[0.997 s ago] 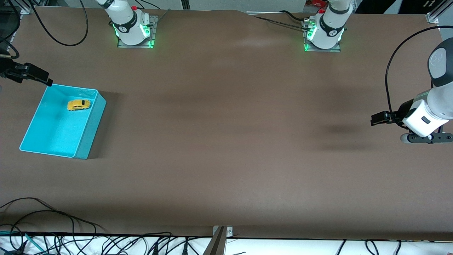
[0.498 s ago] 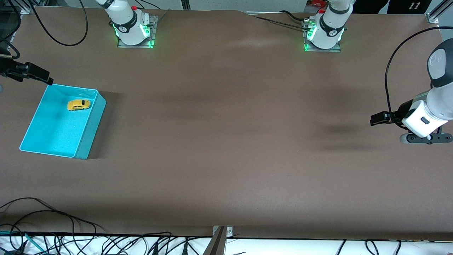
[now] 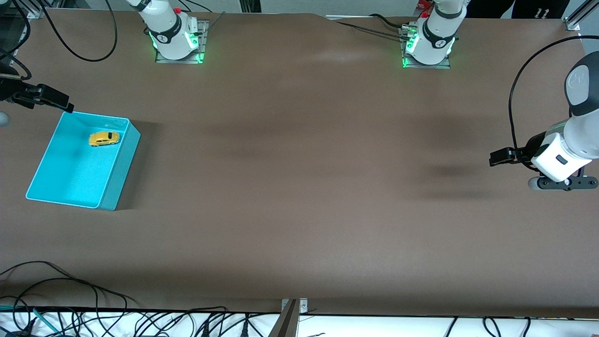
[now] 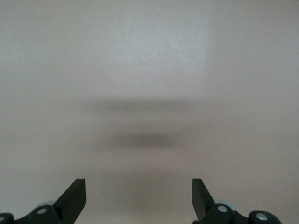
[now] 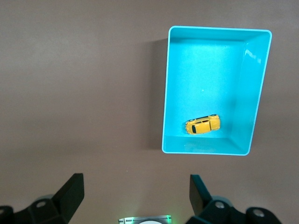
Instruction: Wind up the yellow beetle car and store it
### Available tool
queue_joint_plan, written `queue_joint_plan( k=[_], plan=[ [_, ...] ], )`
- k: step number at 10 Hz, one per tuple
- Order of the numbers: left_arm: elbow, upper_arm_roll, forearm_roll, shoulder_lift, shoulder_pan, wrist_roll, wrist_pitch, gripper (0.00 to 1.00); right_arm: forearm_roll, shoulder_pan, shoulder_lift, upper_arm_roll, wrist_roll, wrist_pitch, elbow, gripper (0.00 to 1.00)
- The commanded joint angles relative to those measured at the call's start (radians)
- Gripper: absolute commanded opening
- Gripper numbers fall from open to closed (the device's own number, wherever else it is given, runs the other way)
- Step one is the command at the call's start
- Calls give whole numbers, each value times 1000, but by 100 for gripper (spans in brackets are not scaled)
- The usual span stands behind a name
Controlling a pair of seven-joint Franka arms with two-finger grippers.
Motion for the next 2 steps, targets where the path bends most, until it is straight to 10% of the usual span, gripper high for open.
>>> queue_joint_plan(
  k=[1,2],
  plan=[
    [5,-4,-17,-2,8,28,-13,100,-7,10,-11,-5,-6,-9,-6,100],
    [5,-4,-18,-2,8,27,-13,100,-7,10,-9,-5,-6,-9,-6,100]
  ],
)
